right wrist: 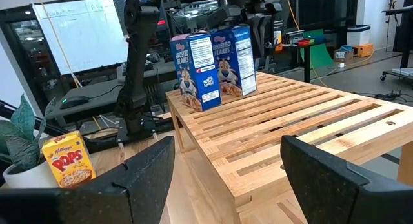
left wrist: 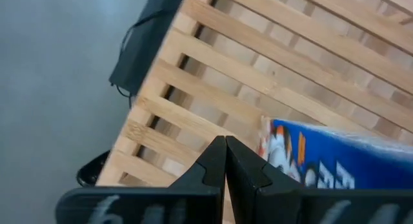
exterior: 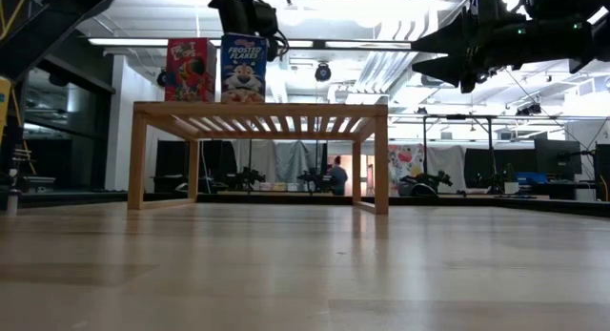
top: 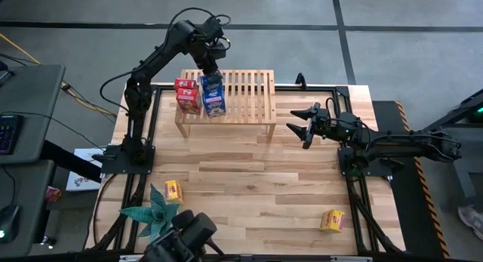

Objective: Stack cereal on shelf
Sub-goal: Put the blue cereal box on the shelf aligned with the other blue cereal box, then put the right yellow cereal box on the shelf

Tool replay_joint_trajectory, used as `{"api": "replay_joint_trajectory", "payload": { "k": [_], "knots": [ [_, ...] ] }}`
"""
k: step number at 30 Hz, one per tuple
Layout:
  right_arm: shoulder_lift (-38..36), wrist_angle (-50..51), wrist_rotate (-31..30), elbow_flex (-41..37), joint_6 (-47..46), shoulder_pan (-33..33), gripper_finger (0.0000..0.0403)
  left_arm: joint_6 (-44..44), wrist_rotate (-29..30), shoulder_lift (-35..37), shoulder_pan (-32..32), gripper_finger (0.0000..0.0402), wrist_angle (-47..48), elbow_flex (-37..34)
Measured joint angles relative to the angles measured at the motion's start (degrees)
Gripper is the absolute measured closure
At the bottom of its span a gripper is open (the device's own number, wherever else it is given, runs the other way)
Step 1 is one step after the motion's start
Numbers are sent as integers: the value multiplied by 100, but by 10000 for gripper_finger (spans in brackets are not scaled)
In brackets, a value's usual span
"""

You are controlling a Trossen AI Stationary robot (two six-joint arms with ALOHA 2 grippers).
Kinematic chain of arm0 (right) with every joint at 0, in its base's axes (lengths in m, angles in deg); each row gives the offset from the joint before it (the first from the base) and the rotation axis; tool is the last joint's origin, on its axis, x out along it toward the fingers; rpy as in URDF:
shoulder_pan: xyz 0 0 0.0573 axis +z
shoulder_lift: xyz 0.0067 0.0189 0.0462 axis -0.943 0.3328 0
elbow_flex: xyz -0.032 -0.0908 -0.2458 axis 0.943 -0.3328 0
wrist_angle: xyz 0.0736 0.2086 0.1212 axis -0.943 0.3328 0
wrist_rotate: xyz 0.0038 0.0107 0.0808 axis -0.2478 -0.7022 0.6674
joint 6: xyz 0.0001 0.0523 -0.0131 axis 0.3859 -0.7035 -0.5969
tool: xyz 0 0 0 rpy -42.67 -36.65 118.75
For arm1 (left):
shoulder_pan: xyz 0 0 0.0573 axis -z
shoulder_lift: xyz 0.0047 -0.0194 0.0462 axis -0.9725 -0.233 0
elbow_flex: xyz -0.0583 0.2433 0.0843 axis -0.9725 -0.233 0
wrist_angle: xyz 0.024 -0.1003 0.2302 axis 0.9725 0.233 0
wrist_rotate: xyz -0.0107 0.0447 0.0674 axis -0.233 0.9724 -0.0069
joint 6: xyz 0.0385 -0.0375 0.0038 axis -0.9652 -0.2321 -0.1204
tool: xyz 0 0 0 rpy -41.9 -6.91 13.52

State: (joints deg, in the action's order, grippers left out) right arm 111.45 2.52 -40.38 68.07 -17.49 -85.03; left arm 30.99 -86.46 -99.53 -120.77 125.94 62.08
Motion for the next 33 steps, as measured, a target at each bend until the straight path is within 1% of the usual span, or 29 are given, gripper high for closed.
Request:
{"api": "replay_joint_trajectory", "payload": {
  "k": [7, 9, 12, 14, 17, 20, 22, 25, 27, 30, 33],
  "knots": [
    [1, 0, -3, 0, -2, -1, 128, 11, 105, 10, 0, 401, -178, 0],
    [0, 0, -3, 0, -5, 0, 128, -28, 329, 57, 3, 401, -204, 0],
    [0, -5, -27, 0, 0, -1, 128, 10, 896, 227, 49, 401, -552, 0],
    [0, -53, -31, 0, 2, -1, 128, 70, 1246, 406, 52, 401, -884, 0],
    [0, -127, -119, 0, 88, 0, 128, 226, 1569, 802, 120, 401, -1463, 0],
    [1, -129, -198, 0, 82, -1, 128, 628, 1590, 1260, 195, 401, -1999, 0],
    [0, -129, -198, 0, 34, -1, 128, 908, 1378, 1584, 319, 401, -2227, 0],
    [0, -133, -198, 0, -19, -1, 128, 1084, 895, 2091, 658, 401, -2367, 5],
    [0, -136, -196, 0, -50, -1, 128, 1190, 837, 2401, 1019, 401, -2441, -8],
    [1, -143, -194, 0, -159, -1, 128, 1429, 1024, 2977, 1683, 401, -2757, -445],
    [0, -186, -163, 0, -197, 1, 128, 1492, 1407, 3647, 2582, 401, -3334, -1331]
  ]
}}
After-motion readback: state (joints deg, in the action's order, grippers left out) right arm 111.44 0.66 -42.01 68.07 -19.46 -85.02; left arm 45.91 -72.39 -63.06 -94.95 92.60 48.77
